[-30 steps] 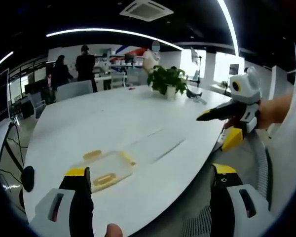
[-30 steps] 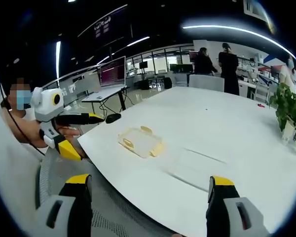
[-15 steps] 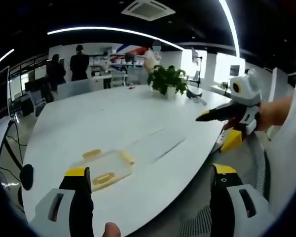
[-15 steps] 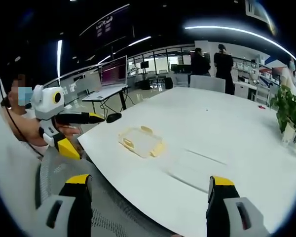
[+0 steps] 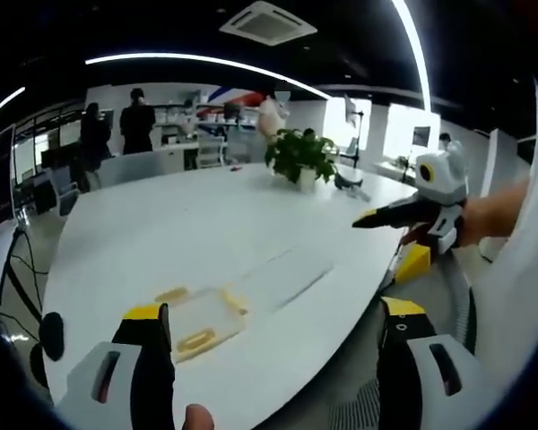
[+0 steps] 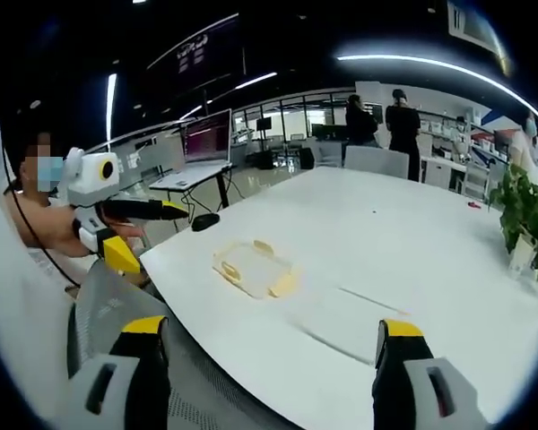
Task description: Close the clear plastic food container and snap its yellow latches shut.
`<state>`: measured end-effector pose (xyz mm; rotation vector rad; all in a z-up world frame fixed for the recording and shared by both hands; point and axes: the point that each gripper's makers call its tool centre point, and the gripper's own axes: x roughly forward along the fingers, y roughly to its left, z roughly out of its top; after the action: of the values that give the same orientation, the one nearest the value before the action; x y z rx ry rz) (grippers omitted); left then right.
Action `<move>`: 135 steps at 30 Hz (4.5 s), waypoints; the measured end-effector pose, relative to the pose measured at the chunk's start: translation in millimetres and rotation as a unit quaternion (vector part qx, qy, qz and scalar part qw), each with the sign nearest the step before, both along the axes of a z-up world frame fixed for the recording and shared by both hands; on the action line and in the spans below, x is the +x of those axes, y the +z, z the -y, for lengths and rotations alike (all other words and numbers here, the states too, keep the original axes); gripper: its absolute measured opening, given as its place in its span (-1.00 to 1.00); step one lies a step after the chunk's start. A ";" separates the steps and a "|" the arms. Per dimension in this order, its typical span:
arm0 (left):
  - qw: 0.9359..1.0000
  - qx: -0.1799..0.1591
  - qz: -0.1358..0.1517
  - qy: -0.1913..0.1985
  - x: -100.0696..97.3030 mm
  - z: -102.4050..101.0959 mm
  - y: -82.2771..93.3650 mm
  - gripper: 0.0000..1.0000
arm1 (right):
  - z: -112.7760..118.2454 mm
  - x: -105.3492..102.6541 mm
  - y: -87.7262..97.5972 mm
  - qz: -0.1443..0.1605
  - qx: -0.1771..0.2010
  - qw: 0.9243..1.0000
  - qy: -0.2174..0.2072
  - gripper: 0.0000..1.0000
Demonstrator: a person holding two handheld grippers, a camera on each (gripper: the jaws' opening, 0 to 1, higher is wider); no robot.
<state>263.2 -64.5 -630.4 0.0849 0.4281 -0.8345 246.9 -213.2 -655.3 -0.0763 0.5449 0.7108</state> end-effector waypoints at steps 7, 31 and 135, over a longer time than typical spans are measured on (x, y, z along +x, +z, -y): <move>1.000 0.008 0.001 -0.013 6.0 -0.1 1.8 0.84 | -10.8 11.1 7.2 0.008 0.002 1.000 0.013 0.95; 0.997 0.044 -0.024 -0.055 18.5 -19.1 -5.0 0.64 | -36.1 36.3 8.9 0.040 -0.046 0.995 0.073 0.87; 0.874 0.330 -0.079 -0.349 128.4 -124.8 -161.6 0.11 | -109.4 130.3 -129.5 -0.048 -0.253 0.888 0.381 0.00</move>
<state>391.5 60.3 -792.0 0.8540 0.8517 -1.3807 377.1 -103.8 -784.8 -0.7848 0.7967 1.3274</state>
